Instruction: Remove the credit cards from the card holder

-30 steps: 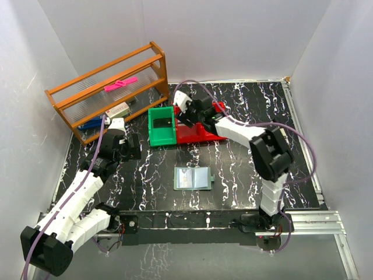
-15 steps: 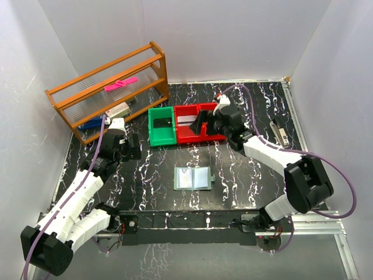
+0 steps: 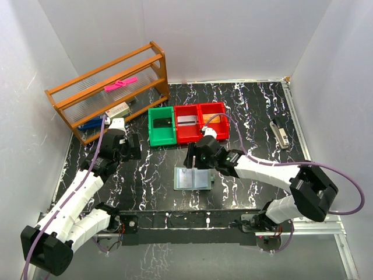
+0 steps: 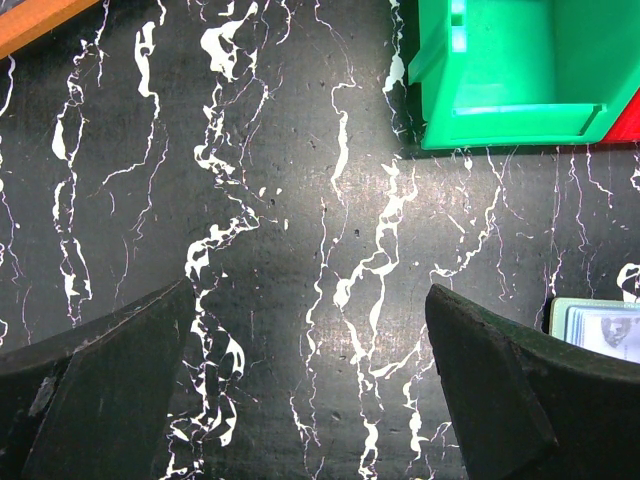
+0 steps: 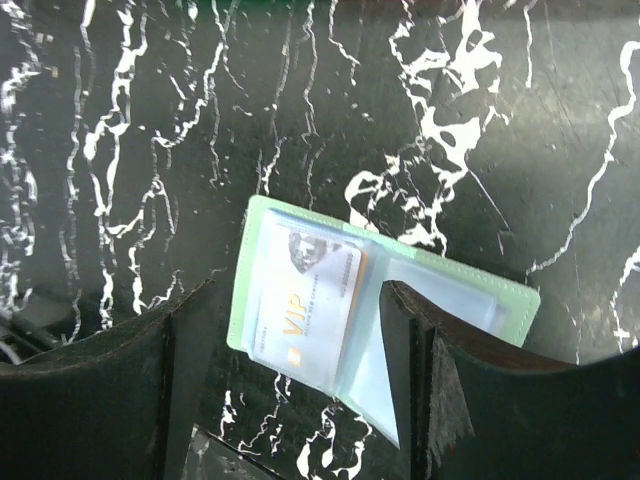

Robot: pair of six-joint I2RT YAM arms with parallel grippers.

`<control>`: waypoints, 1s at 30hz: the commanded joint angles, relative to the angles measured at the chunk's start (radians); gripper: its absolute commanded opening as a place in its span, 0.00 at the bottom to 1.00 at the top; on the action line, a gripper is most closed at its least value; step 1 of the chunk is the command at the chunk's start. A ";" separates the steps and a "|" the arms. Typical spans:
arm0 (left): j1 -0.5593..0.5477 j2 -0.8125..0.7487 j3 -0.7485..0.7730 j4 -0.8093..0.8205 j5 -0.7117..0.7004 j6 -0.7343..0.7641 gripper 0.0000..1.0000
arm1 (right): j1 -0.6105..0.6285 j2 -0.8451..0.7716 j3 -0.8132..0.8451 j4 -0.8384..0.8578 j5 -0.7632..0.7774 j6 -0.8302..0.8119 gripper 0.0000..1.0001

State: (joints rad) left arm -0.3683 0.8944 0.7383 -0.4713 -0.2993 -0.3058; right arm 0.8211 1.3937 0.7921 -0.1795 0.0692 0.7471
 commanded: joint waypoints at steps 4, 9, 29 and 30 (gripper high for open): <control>0.003 -0.011 -0.002 0.007 -0.007 0.013 0.99 | 0.101 0.022 0.091 -0.146 0.272 0.066 0.60; 0.003 -0.018 -0.003 0.005 -0.019 0.012 0.99 | 0.151 0.109 0.167 -0.190 0.290 0.057 0.57; 0.003 -0.013 -0.005 0.007 -0.023 0.010 0.99 | 0.255 0.390 0.333 -0.329 0.331 0.111 0.51; 0.003 -0.012 -0.005 0.008 -0.021 0.011 0.99 | 0.255 0.400 0.337 -0.336 0.331 0.112 0.48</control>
State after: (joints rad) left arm -0.3683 0.8925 0.7383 -0.4713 -0.3035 -0.3058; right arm 1.0672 1.7569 1.0855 -0.4965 0.3874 0.8467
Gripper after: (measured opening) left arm 0.985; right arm 0.529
